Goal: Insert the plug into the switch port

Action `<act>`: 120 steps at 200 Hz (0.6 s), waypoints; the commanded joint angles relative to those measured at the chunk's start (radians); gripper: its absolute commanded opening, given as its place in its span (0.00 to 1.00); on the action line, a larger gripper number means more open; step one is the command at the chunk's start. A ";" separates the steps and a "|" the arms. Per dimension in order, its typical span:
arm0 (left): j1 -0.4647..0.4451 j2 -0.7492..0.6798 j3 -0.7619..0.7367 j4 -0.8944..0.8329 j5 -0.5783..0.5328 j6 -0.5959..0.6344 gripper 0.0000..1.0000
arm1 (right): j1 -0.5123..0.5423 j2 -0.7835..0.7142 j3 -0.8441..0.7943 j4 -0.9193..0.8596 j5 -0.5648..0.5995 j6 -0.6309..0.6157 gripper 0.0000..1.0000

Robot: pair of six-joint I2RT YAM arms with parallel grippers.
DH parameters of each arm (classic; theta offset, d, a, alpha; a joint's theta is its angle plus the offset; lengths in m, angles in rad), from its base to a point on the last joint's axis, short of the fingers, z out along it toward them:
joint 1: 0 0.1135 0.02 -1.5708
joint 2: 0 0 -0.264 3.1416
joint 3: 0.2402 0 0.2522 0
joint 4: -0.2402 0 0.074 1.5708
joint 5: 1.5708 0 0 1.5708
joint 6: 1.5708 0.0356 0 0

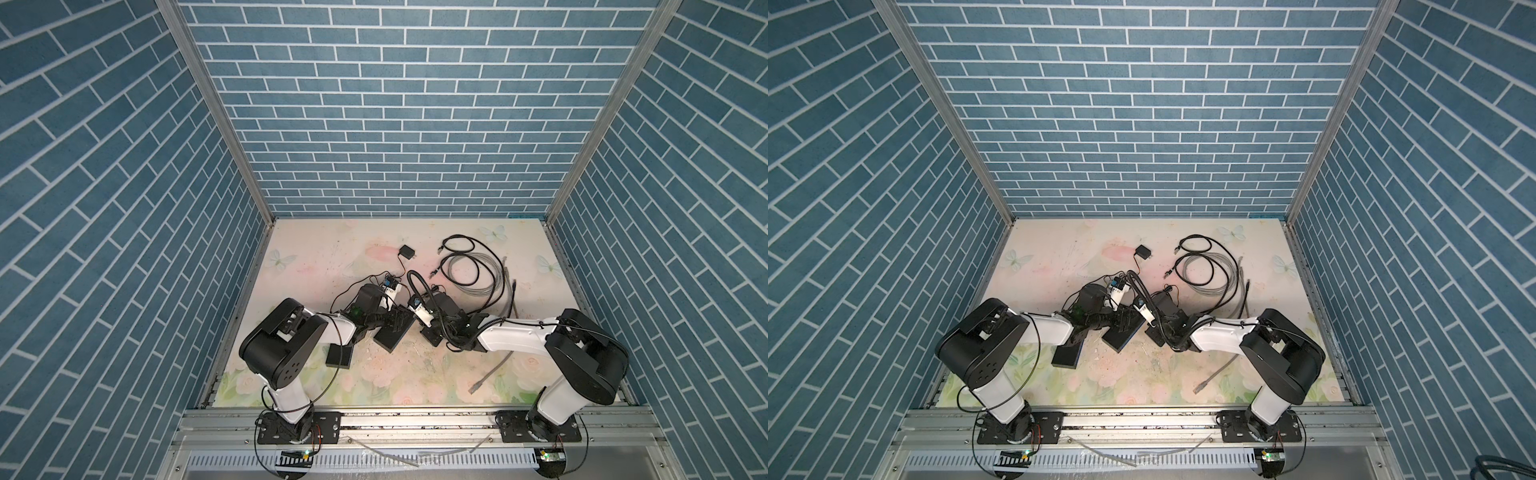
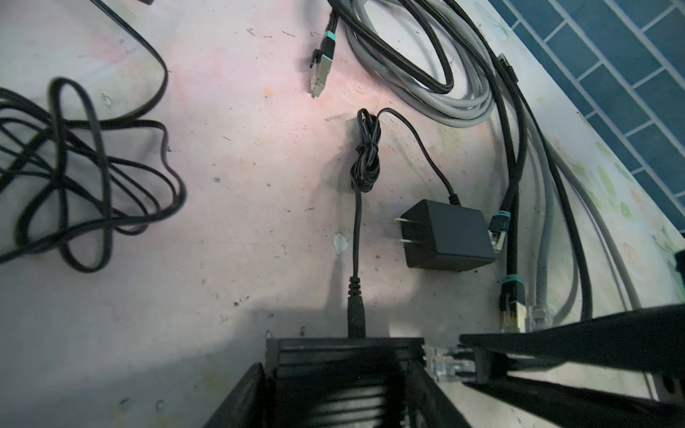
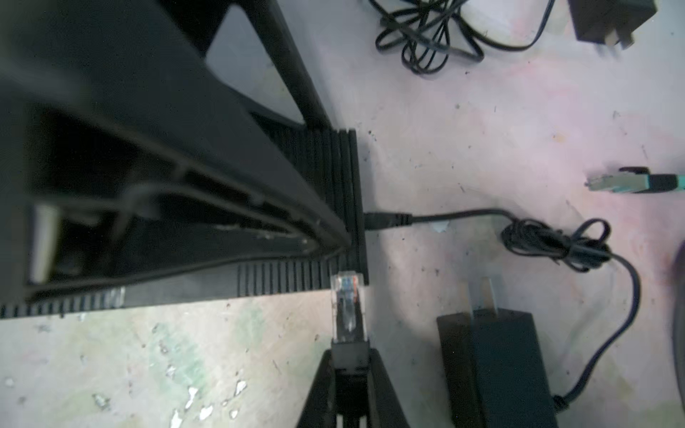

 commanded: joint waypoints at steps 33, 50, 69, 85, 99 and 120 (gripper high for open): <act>0.001 -0.010 -0.021 -0.002 0.015 -0.017 0.60 | 0.007 -0.030 -0.016 -0.058 -0.027 0.076 0.00; 0.001 -0.015 -0.022 -0.001 0.009 -0.016 0.60 | 0.006 -0.051 -0.047 -0.051 -0.023 0.094 0.00; 0.003 -0.010 -0.017 0.000 0.007 -0.016 0.60 | 0.007 -0.073 -0.071 -0.056 -0.028 0.105 0.00; 0.005 -0.007 -0.015 0.006 0.007 -0.017 0.60 | 0.009 -0.072 -0.074 -0.063 -0.043 0.107 0.00; 0.007 -0.003 -0.016 0.017 0.008 -0.020 0.60 | 0.010 -0.058 -0.070 -0.062 -0.049 0.106 0.00; 0.007 -0.001 -0.017 0.026 0.010 -0.022 0.60 | 0.013 -0.032 -0.054 -0.055 -0.047 0.111 0.00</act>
